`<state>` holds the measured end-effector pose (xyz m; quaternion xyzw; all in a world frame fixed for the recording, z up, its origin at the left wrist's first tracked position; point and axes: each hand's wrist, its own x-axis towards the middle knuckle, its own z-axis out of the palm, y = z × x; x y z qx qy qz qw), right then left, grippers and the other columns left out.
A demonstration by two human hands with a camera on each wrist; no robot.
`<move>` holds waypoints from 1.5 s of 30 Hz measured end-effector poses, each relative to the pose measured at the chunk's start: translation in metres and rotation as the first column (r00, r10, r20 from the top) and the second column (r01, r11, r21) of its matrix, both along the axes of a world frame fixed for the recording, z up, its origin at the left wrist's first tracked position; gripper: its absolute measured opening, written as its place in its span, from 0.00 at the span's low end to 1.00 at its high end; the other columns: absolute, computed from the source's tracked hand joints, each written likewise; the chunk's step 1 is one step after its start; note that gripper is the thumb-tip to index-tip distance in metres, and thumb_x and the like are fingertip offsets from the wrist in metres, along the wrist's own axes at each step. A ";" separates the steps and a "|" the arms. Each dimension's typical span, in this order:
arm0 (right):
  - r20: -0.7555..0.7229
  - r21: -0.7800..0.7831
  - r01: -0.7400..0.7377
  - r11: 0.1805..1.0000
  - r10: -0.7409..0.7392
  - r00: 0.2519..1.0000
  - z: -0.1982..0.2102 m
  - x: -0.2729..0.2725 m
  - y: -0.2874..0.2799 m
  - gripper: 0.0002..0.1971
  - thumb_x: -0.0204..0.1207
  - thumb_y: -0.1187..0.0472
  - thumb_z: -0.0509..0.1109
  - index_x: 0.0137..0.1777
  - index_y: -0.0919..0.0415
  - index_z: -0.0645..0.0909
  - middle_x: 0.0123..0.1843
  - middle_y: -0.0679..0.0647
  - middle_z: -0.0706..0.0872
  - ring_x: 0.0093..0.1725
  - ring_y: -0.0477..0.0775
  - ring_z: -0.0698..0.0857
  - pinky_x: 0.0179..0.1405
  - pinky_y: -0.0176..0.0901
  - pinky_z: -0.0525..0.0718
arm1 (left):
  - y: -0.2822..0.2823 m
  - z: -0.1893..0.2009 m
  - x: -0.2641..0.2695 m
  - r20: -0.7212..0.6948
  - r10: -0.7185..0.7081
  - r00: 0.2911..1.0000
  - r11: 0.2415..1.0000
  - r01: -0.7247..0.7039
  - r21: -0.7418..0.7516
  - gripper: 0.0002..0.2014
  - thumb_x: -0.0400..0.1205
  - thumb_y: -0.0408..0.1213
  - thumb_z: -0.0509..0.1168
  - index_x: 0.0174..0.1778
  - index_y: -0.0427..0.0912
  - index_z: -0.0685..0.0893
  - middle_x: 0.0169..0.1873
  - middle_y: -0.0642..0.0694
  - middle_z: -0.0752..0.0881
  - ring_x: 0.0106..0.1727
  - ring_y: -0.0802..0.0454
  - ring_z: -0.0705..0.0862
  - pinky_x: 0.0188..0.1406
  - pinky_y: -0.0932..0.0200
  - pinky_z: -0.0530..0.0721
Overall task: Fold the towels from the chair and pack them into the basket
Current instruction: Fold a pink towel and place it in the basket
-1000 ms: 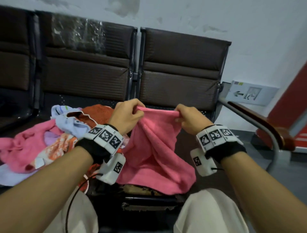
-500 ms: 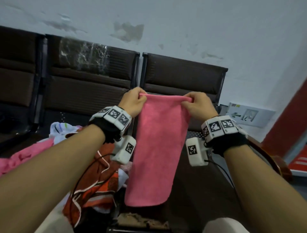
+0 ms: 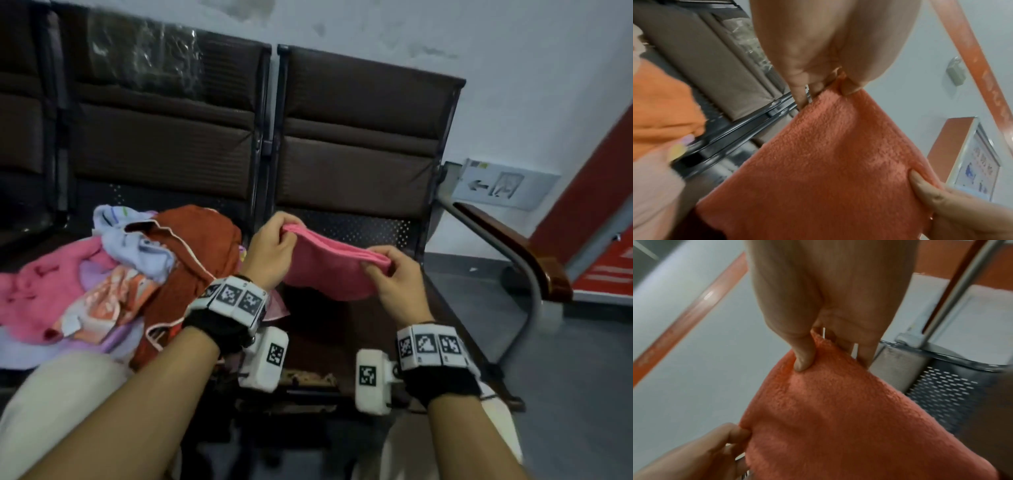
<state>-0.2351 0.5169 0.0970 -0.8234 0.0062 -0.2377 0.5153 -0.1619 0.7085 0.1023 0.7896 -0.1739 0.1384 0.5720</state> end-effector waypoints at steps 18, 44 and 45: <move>-0.352 -0.258 0.052 0.965 -0.144 0.925 -0.092 0.068 -0.043 0.10 0.73 0.58 0.74 0.54 0.54 0.84 0.47 0.47 0.86 0.51 0.48 0.84 0.50 0.32 0.73 | -0.013 -0.121 0.066 -0.279 -0.121 0.953 0.966 0.177 0.186 0.13 0.80 0.27 0.59 0.55 0.47 0.81 0.53 0.48 0.86 0.57 0.51 0.83 0.61 0.52 0.79; -0.699 -0.579 -0.563 0.590 -0.005 0.715 -0.091 0.027 -0.032 0.13 0.74 0.61 0.66 0.58 0.60 0.82 0.53 0.59 0.86 0.56 0.59 0.83 0.48 0.36 0.71 | -0.006 -0.125 -0.005 -0.255 -0.265 0.930 0.493 0.358 0.793 0.06 0.78 0.39 0.62 0.49 0.45 0.78 0.44 0.46 0.82 0.53 0.42 0.82 0.45 0.56 0.73; -0.719 -0.562 -0.577 0.593 -0.006 0.695 -0.090 0.026 -0.034 0.15 0.74 0.59 0.68 0.60 0.59 0.81 0.54 0.58 0.86 0.55 0.58 0.82 0.48 0.36 0.72 | -0.007 -0.122 -0.005 -0.264 -0.259 0.929 0.526 0.364 0.769 0.05 0.78 0.38 0.61 0.48 0.44 0.77 0.41 0.45 0.82 0.51 0.41 0.82 0.43 0.56 0.74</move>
